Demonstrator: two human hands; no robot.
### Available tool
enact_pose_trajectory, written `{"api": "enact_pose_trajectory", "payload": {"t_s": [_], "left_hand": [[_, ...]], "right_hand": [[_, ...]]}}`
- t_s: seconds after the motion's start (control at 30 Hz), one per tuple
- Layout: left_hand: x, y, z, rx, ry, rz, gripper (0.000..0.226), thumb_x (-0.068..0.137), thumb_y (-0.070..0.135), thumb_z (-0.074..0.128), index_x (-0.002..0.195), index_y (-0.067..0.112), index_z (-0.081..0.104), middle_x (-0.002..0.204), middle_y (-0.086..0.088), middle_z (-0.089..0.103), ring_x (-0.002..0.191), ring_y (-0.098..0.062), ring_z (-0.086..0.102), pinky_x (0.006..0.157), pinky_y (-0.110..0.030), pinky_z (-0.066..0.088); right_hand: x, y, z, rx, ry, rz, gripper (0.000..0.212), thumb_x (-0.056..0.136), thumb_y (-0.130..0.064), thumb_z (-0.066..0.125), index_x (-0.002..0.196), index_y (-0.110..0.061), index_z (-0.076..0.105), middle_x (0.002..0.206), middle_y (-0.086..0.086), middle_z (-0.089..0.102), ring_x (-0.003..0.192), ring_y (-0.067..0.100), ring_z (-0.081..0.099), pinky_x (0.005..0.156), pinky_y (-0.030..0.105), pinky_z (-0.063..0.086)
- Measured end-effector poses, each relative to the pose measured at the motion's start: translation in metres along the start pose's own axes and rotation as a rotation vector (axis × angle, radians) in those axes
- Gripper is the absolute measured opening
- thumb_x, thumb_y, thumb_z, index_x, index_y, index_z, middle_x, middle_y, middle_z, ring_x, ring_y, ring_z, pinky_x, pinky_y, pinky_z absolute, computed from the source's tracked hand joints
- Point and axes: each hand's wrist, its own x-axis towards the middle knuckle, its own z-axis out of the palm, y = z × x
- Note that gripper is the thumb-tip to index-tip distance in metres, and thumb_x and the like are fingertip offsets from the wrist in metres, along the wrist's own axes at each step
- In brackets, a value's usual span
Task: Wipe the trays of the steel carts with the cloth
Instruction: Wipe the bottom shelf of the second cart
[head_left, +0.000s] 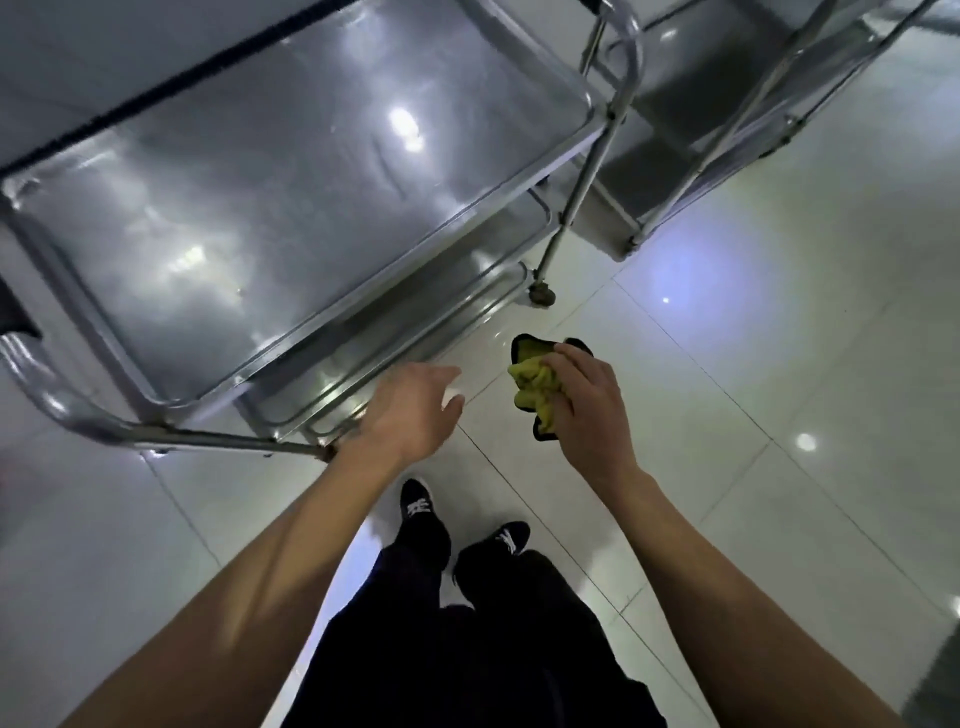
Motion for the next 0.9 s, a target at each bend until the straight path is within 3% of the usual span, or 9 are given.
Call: {"api": "enact_pose_trajectory", "payload": {"t_s": [0.33, 0.47, 0.67, 0.77, 0.83, 0.9], "left_hand": [[-0.026, -0.03, 0.073, -0.191, 0.101, -0.363, 0.045, 0.099, 0.036, 0.052, 0.141, 0.022, 0.055, 0.14, -0.002, 0.058, 0.131, -0.027, 0.05, 0.103, -0.043, 0.045], [-0.029, -0.026, 0.124, -0.271, 0.121, -0.542, 0.048, 0.101, 0.04, 0.048, 0.147, 0.026, 0.048, 0.15, 0.002, 0.049, 0.14, -0.021, 0.04, 0.111, -0.039, 0.037], [-0.036, -0.038, 0.189, -0.311, 0.075, -0.665, 0.049, 0.102, 0.042, 0.045, 0.149, 0.028, 0.045, 0.152, 0.007, 0.046, 0.141, -0.017, 0.037, 0.112, -0.039, 0.036], [-0.036, -0.06, 0.222, -0.328, 0.07, -0.705, 0.049, 0.102, 0.042, 0.044, 0.149, 0.028, 0.044, 0.152, 0.008, 0.046, 0.141, -0.017, 0.036, 0.111, -0.038, 0.036], [-0.034, -0.079, 0.246, -0.343, 0.098, -0.716, 0.049, 0.102, 0.042, 0.044, 0.149, 0.028, 0.044, 0.151, 0.008, 0.047, 0.141, -0.017, 0.037, 0.11, -0.037, 0.037], [-0.031, -0.091, 0.258, -0.353, 0.133, -0.715, 0.049, 0.102, 0.042, 0.045, 0.148, 0.027, 0.045, 0.151, 0.008, 0.048, 0.14, -0.017, 0.038, 0.108, -0.036, 0.038]], "right_hand": [[0.04, 0.033, 0.058, 0.048, -0.237, -0.217, 0.032, 0.092, -0.005, 0.065, 0.124, -0.009, 0.066, 0.135, 0.01, 0.059, 0.12, 0.034, 0.051, 0.103, 0.046, 0.044], [0.054, 0.065, 0.095, 0.063, -0.326, -0.326, 0.03, 0.094, -0.003, 0.062, 0.124, -0.007, 0.066, 0.135, 0.01, 0.059, 0.12, 0.031, 0.052, 0.106, 0.039, 0.042], [0.059, 0.093, 0.165, 0.096, -0.431, -0.252, 0.032, 0.098, -0.012, 0.055, 0.127, -0.021, 0.063, 0.141, -0.003, 0.053, 0.128, 0.017, 0.043, 0.106, 0.012, 0.022], [0.057, 0.103, 0.205, 0.128, -0.442, -0.227, 0.027, 0.098, -0.016, 0.058, 0.124, -0.02, 0.065, 0.139, -0.003, 0.055, 0.128, 0.019, 0.047, 0.103, 0.003, 0.02], [0.054, 0.11, 0.236, 0.121, -0.451, -0.24, 0.029, 0.098, -0.014, 0.058, 0.125, -0.021, 0.064, 0.14, -0.004, 0.054, 0.129, 0.019, 0.046, 0.102, 0.0, 0.019], [0.055, 0.113, 0.252, 0.097, -0.46, -0.253, 0.031, 0.097, -0.011, 0.057, 0.127, -0.02, 0.062, 0.141, -0.003, 0.053, 0.129, 0.02, 0.046, 0.104, 0.008, 0.023]]}}
